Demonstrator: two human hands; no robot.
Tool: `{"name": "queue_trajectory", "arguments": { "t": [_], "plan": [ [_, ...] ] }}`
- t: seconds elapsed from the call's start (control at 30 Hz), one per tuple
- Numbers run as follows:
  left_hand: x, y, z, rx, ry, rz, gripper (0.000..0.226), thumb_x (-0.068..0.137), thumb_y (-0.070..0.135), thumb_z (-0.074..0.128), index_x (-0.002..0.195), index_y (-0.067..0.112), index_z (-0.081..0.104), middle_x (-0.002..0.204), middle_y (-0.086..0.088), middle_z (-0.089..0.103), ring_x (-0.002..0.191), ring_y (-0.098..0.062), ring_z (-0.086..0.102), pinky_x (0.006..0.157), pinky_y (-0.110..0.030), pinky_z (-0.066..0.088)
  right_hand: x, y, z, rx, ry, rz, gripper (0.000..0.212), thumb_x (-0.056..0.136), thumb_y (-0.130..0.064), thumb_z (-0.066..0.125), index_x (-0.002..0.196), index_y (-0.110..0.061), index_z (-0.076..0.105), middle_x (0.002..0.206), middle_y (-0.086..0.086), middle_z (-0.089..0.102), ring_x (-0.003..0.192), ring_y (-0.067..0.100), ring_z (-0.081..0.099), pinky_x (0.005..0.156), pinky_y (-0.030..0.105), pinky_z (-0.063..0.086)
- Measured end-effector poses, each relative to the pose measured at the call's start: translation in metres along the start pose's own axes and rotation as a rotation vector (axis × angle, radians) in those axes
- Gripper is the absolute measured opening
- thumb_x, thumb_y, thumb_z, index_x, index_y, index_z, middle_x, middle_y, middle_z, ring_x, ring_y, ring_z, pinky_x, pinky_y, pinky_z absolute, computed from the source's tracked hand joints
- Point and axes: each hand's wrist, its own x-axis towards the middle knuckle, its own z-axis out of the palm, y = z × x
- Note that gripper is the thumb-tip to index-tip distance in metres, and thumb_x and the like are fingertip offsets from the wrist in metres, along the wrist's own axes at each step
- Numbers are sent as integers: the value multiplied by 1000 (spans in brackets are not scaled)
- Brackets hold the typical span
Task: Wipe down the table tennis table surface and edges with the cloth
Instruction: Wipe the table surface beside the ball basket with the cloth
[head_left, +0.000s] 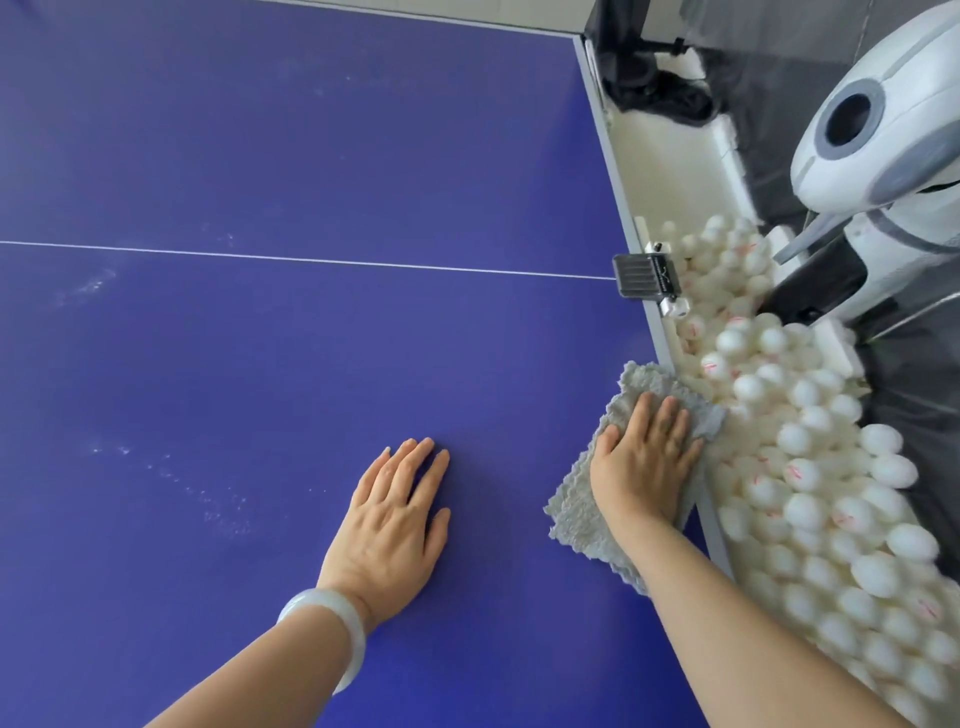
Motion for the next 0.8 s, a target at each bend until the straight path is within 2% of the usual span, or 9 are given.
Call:
{"name": "queue_trajectory", "arguments": {
  "t": [0.1,0.23,0.3,0.37,0.5,0.57,0.63,0.73,0.8],
  "plan": [
    [1,-2,3,10,6,4,57,96,38,35,144,11,48,148,-7,45,139,-26,42,117,-40,19,15,-7,-1,8,-7,-30,64,102,-36,26,158,-13,8,166,14,2,153,32,-2,121,55,0],
    [3,1,2,15,10,4,56,95,38,36,143,12,50,148,-7,46,138,-25,43,118,-39,18,-20,7,7,-66,38,-508,62,101,-39,21,157,-12,20,164,11,14,153,29,8,123,51,10],
    [7,2,0,25,12,8,56,95,38,36,143,12,50,148,-7,46,138,-25,44,118,-38,17,-6,19,3,-47,17,-667,62,101,-41,21,157,-16,23,164,7,16,153,24,9,123,49,13],
    [8,2,-2,38,17,4,56,95,38,37,143,13,50,147,-6,47,137,-25,44,118,-38,17,31,22,-2,-46,18,-620,60,101,-40,23,157,-18,23,165,6,16,153,24,10,123,48,11],
    [4,1,-1,38,-1,-14,56,95,39,38,145,15,48,149,-4,44,140,-22,39,120,-36,14,97,-16,-10,-6,-11,-234,61,102,-33,32,158,-14,16,165,12,9,153,30,5,122,52,3],
    [2,-1,0,38,-5,-22,56,96,40,37,145,15,47,150,-4,44,140,-22,38,120,-36,14,87,-42,-8,22,-15,-225,62,102,-35,29,158,-13,14,166,11,7,153,30,3,122,52,2],
    [0,-1,1,42,0,-21,56,96,40,37,144,15,48,149,-4,44,140,-22,39,119,-37,15,47,-57,3,-16,26,-490,62,101,-38,26,158,-13,16,166,10,9,153,28,5,123,50,5],
    [0,1,0,42,11,-24,56,95,40,38,144,15,50,149,-4,46,138,-23,42,118,-37,18,6,-47,11,-63,-35,-980,60,103,-41,22,158,-17,19,166,3,12,154,20,4,124,46,11],
    [1,1,0,41,14,-26,56,95,41,38,144,16,49,149,-3,45,139,-22,41,118,-37,18,49,-39,1,-57,-22,-933,59,102,-41,24,157,-20,22,165,2,16,153,19,8,123,44,16]
  ]
}}
